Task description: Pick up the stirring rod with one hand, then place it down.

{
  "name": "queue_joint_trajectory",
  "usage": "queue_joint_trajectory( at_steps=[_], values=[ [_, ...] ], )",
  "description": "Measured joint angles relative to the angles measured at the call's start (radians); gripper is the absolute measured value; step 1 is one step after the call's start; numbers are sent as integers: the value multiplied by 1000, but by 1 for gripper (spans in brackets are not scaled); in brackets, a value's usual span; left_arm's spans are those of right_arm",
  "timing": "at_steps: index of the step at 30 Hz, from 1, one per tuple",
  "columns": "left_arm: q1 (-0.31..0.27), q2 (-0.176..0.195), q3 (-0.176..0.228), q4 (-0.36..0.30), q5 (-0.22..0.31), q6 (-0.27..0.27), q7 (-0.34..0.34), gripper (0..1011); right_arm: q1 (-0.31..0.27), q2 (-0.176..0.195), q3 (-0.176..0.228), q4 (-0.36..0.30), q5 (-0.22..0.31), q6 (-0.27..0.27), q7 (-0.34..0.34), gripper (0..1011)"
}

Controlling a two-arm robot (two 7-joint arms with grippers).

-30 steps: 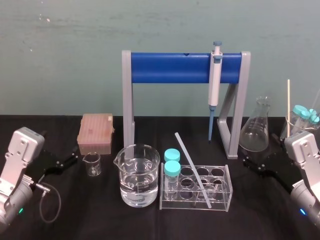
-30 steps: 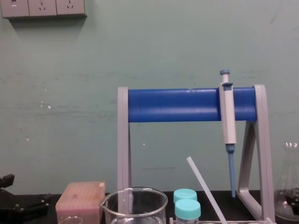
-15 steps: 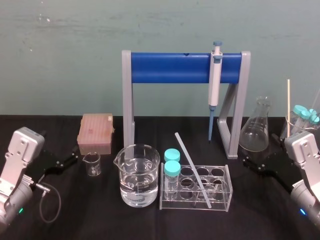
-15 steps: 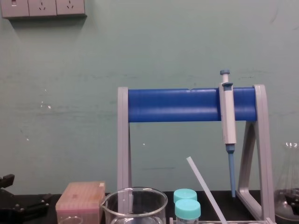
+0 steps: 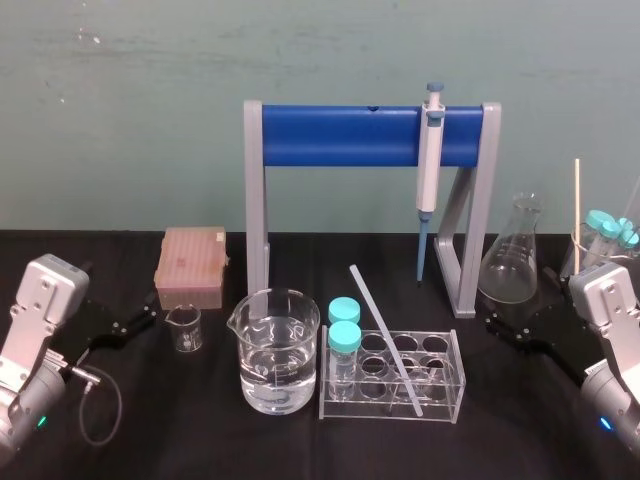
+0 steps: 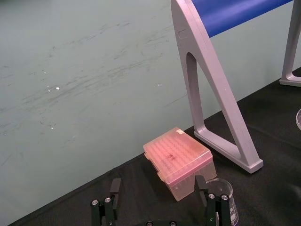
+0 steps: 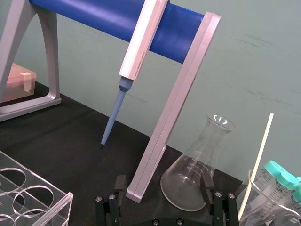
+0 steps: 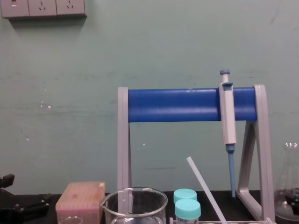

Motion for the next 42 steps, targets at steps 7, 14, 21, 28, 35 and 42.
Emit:
queue_joint_trajectory(
  at_steps=[7, 14, 21, 28, 35, 42],
  values=[
    [0, 0, 0, 0, 0, 0, 0, 1000, 0, 0, 0, 0, 0, 0, 0, 1003],
    [0, 0, 0, 0, 0, 0, 0, 1000, -5, 0, 18, -15, 19, -12, 39, 1003],
    [0, 0, 0, 0, 0, 0, 0, 1000, -15, 6, 51, -78, 125, -15, 172, 1003],
    [0, 0, 0, 0, 0, 0, 0, 1000, -9, 0, 60, -140, 264, 67, 341, 1003],
    [0, 0, 0, 0, 0, 0, 0, 1000, 26, -26, 36, -158, 320, 149, 459, 1003],
    [0, 0, 0, 0, 0, 0, 0, 1000, 65, -54, 8, -129, 305, 184, 505, 1003]
  ],
)
